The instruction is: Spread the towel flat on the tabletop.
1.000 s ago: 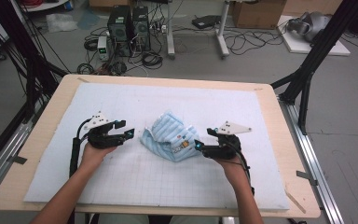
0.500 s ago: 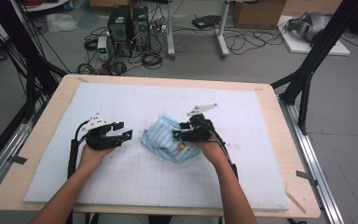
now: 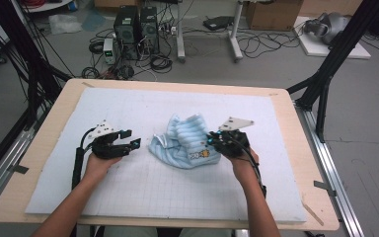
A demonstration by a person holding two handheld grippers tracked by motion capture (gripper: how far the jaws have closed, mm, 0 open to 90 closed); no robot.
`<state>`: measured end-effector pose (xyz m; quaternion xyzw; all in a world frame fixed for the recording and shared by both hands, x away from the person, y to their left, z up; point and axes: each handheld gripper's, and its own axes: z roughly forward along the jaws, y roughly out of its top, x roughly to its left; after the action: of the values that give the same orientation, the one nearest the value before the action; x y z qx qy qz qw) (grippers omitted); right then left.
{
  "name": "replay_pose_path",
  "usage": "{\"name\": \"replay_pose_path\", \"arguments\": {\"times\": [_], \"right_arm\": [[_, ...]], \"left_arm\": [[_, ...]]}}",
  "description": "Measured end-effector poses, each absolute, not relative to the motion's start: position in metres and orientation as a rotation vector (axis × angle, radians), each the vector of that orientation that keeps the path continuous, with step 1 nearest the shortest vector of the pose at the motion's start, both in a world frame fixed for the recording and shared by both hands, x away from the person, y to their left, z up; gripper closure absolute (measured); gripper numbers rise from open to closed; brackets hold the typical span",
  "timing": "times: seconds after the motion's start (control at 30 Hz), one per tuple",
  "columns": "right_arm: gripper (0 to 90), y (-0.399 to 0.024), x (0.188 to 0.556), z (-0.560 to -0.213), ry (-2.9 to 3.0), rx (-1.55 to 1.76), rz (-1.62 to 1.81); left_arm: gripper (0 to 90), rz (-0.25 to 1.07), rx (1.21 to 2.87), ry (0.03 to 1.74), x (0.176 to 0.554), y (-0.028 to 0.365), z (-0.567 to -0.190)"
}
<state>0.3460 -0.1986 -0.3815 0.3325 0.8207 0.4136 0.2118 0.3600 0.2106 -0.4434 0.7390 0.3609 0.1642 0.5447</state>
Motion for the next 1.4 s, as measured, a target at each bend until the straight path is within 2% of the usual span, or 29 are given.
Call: {"name": "replay_pose_path", "arguments": {"times": [0.17, 0.3, 0.43, 0.57, 0.67, 0.83, 0.97, 1.03, 1.07, 1.1, 1.13, 1.17, 1.27, 1.33, 1.4], "right_arm": [[79.5, -0.23, 0.329, -0.384, 2.118, 1.062, 0.992], [78.5, -0.254, 0.316, -0.402, 2.087, 1.177, 0.783], [67.3, -0.262, 0.311, -0.412, 2.071, 1.212, 0.795], [50.5, -0.263, 0.31, -0.404, 2.0, 1.205, 0.934], [42.8, -0.257, 0.314, -0.4, 2.029, 1.166, 1.008], [36.3, -0.233, 0.325, -0.413, 2.223, 1.064, 1.077], [34.7, -0.223, 0.326, -0.421, 2.301, 1.015, 1.111], [33.3, -0.219, 0.325, -0.424, 2.339, 0.992, 1.129], [32.4, -0.218, 0.325, -0.425, 2.35, 0.981, 1.134], [31.8, -0.215, 0.325, -0.428, 2.376, 0.973, 1.13], [31.8, -0.215, 0.325, -0.428, 2.376, 0.973, 1.13], [31.8, -0.214, 0.325, -0.429, 2.386, 0.968, 1.124], [34.1, -0.208, 0.329, -0.437, 2.439, 0.933, 1.06], [44.6, -0.204, 0.33, -0.443, 2.474, 0.93, 1.044], [62.6, -0.204, 0.329, -0.442, 2.474, 0.93, 1.074]], "left_arm": [[40.8, 0.388, 1.763, 0.854, 0.36, 0.209, -0.444], [39.9, 0.387, 1.767, 0.848, 0.36, 0.206, -0.445], [38.0, 0.373, 1.769, 0.831, 0.36, 0.201, -0.446], [36.9, 0.355, 1.76, 0.816, 0.361, 0.194, -0.446], [36.7, 0.348, 1.757, 0.792, 0.363, 0.183, -0.442], [34.3, 0.32, 1.815, 0.78, 0.379, 0.154, -0.437], [34.0, 0.323, 1.876, 0.781, 0.388, 0.132, -0.441], [38.3, 0.314, 1.95, 0.787, 0.391, 0.124, -0.447], [43.8, 0.306, 1.982, 0.77, 0.392, 0.122, -0.449], [71.6, 0.304, 1.998, 0.744, 0.391, 0.12, -0.448], [71.6, 0.315, 2.01, 0.72, 0.39, 0.119, -0.448], [82.4, 0.337, 2.032, 0.694, 0.389, 0.118, -0.448], [85.1, 0.333, 2.011, 0.726, 0.391, 0.125, -0.446], [85.4, 0.341, 1.974, 0.746, 0.392, 0.133, -0.442], [85.6, 0.343, 1.934, 0.767, 0.393, 0.141, -0.437]]}}
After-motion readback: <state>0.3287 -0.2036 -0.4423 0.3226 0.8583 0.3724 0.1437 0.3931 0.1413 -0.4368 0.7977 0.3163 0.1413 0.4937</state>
